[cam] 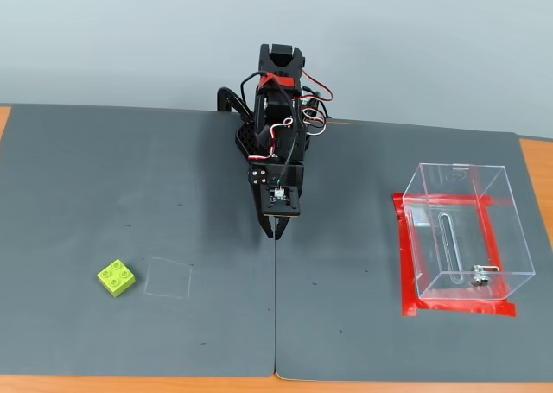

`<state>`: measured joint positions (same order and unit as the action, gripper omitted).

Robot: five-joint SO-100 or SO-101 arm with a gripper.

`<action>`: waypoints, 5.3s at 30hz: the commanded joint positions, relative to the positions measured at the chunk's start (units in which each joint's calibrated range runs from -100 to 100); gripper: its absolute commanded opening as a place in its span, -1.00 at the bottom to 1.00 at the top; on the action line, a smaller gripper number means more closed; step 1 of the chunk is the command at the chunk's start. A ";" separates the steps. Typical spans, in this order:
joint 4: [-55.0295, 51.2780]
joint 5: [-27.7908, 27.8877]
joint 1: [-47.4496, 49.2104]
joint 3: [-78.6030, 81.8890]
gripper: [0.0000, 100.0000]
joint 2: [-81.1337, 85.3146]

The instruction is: Pick the green lego block and place it into the transparent box

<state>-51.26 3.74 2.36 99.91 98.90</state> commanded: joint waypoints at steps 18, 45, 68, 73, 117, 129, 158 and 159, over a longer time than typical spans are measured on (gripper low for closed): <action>0.22 -0.12 -0.31 -0.27 -0.96 0.43; 0.22 -0.12 -0.31 -0.27 -0.96 0.43; 0.22 -0.12 -0.31 -0.27 -0.96 0.43; 0.22 -0.17 -0.38 -0.27 -0.96 0.43; -0.39 -0.53 -13.81 -30.30 -0.95 -31.88; -0.39 -0.43 -26.34 -43.69 -0.94 -48.07; 20.01 3.11 -29.40 -53.19 -0.30 -72.74; 19.83 3.79 -29.85 -54.09 -0.29 -73.84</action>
<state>-31.83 5.89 -26.31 50.07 26.08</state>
